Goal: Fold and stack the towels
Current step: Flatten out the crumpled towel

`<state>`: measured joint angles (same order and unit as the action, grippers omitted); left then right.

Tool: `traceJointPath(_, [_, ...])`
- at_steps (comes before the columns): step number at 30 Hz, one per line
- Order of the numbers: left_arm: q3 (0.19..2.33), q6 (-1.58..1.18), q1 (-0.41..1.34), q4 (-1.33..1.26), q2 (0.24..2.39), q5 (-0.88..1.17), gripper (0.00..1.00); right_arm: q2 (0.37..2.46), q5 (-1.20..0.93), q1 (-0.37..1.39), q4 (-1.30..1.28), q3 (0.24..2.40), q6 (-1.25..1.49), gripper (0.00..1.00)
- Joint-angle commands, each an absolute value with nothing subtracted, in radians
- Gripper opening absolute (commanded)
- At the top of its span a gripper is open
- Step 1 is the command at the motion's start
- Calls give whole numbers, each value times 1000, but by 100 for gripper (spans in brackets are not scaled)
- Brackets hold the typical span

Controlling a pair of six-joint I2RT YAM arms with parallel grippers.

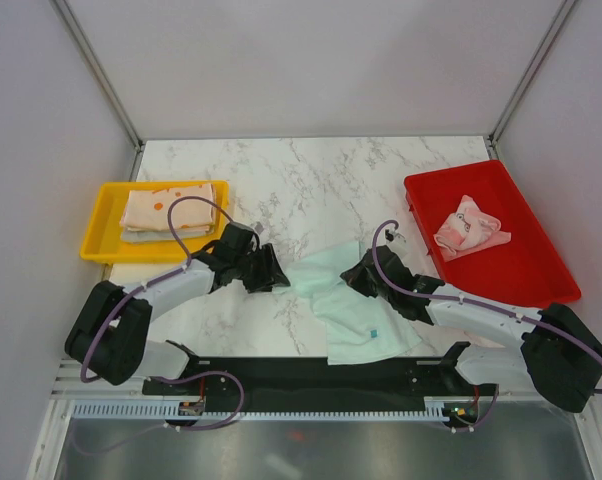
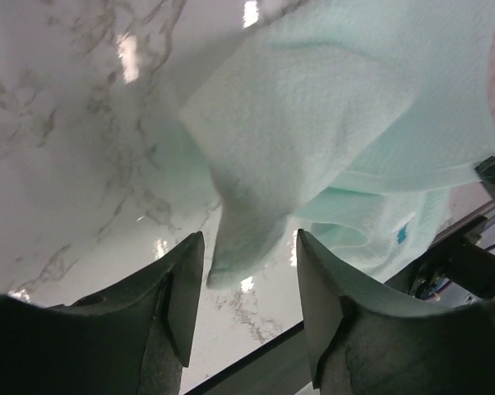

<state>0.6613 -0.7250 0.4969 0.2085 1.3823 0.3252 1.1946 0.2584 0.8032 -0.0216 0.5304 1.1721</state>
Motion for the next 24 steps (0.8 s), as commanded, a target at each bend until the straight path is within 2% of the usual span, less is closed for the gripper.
traceJointPath(1, [580,-702,499,235,1325,265,57,1201,250,810,-9,526,1189,0])
traceJointPath(6, [505,-762,544,207,1232,215,64,1195,252,808,-8,534,1190,0])
traceJointPath(14, [439,-813,560,31,1180,149,66,1174,256,811,-8,517,1192,0])
traceJointPath(17, [448,-810,558,12,1198,135,64,1161,264,811,-8,509,1192,0])
traceJointPath(24, [416,-842,558,-52,1221,144,50,1155,265,811,-8,508,1193,0])
